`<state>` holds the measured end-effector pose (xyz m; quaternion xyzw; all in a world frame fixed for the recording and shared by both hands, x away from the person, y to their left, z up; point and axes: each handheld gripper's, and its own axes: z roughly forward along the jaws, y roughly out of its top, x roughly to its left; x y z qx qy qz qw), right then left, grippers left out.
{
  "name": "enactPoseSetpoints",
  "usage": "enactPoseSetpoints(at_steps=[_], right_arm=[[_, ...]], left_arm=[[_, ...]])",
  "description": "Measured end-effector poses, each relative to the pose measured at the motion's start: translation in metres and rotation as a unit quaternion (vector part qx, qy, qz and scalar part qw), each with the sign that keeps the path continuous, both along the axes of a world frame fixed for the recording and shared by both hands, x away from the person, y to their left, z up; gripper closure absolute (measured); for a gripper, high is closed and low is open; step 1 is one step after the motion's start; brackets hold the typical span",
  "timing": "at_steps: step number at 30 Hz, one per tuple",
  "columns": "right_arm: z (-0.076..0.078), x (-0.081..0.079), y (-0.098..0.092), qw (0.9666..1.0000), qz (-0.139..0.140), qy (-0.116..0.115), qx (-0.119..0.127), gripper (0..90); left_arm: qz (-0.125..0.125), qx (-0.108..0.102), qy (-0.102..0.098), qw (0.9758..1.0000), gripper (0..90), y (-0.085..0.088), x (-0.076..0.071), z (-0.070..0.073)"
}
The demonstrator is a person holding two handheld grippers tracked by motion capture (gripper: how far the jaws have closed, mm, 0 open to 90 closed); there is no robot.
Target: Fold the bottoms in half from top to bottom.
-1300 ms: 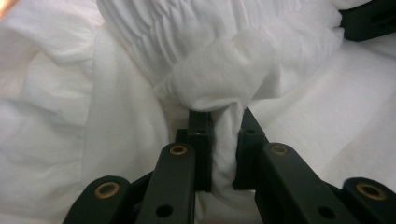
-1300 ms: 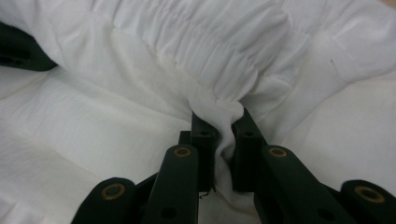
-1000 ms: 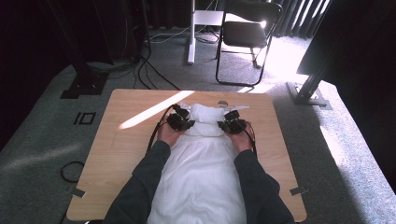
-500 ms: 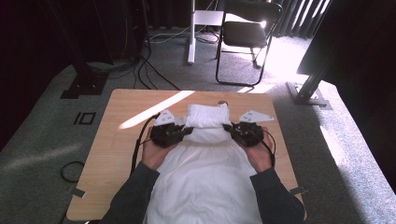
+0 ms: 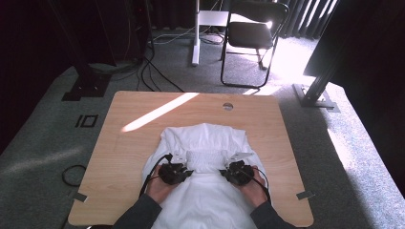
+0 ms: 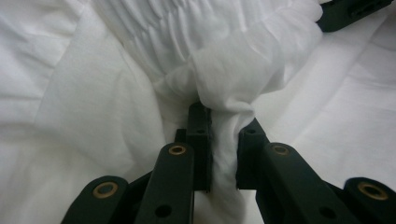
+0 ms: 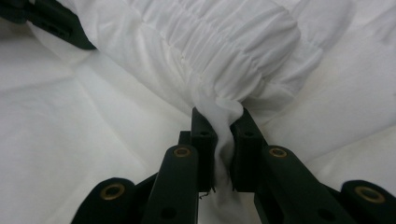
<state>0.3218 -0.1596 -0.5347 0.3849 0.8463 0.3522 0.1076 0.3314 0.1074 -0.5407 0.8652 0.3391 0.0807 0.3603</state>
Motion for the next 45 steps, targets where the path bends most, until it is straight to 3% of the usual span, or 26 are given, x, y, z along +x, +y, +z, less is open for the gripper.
enactPoseSetpoints(at_steps=[1,9,12,13,14,15,17,19,22,26,28,33,35,37,41,45], right_arm=[[-0.003,0.003,0.001,1.0,-0.005,0.004,0.001,82.1],[-0.007,0.038,0.007,0.9994,-0.034,0.001,-0.001,81.8],[-0.007,0.054,0.01,0.999,-0.044,-0.003,-0.007,81.8],[-0.007,0.054,0.01,0.999,-0.044,-0.003,-0.007,81.8],[-0.007,0.06,0.011,0.9988,-0.047,-0.005,-0.01,81.8],[-0.007,0.075,0.013,0.9985,-0.054,-0.005,-0.011,81.9],[-0.006,0.088,0.015,0.9981,-0.059,-0.005,-0.015,81.9],[-0.006,0.101,0.017,0.9981,-0.056,-0.015,-0.022,82.0],[-0.006,0.121,0.02,0.9972,-0.069,-0.013,-0.024,82.1],[-0.005,0.138,0.026,0.9959,-0.084,-0.016,-0.028,82.1],[-0.006,0.143,0.029,0.9956,-0.087,-0.019,-0.028,82.2],[0.001,0.147,0.029,0.9961,-0.083,-0.018,-0.023,82.5],[0.011,0.142,0.024,0.9958,-0.087,-0.028,-0.004,82.7],[0.026,0.135,0.019,0.9952,-0.082,-0.053,0.013,82.7],[0.066,0.114,0.008,0.9906,-0.072,-0.109,0.042,82.8],[0.108,0.087,-0.004,0.9804,-0.064,-0.172,0.072,82.8]], left_arm=[[0.002,-0.002,0.002,1.0,81.5,0.0,0.005,0.0],[0.01,0.05,-0.032,0.9982,81.0,-0.01,0.053,0.005],[0.02,0.044,-0.027,0.9985,81.0,-0.01,0.075,0.005],[0.02,0.044,-0.027,0.9985,81.0,-0.01,0.075,0.005],[0.029,0.048,-0.032,0.9979,81.0,-0.012,0.088,0.005],[0.035,0.051,-0.033,0.9975,80.9,-0.012,0.095,0.006],[0.047,0.053,-0.034,0.9969,81.0,-0.013,0.102,0.006],[0.067,0.042,-0.035,0.9962,81.0,-0.013,0.11,0.005],[0.088,0.028,-0.037,0.995,81.1,-0.012,0.118,0.002],[0.103,0.034,-0.036,0.9935,81.2,-0.012,0.129,0.003],[0.118,0.02,-0.028,0.9925,81.6,-0.011,0.132,0.003],[0.123,0.002,-0.023,0.9922,83.0,-0.008,0.13,0.01],[0.123,-0.024,-0.027,0.9918,83.3,-0.004,0.125,0.022],[0.118,-0.053,-0.048,0.9905,83.3,0.0,0.116,0.041],[0.095,-0.105,-0.104,0.9845,83.4,0.003,0.091,0.083],[0.06,-0.156,-0.144,0.9753,83.4,0.006,0.061,0.118]])
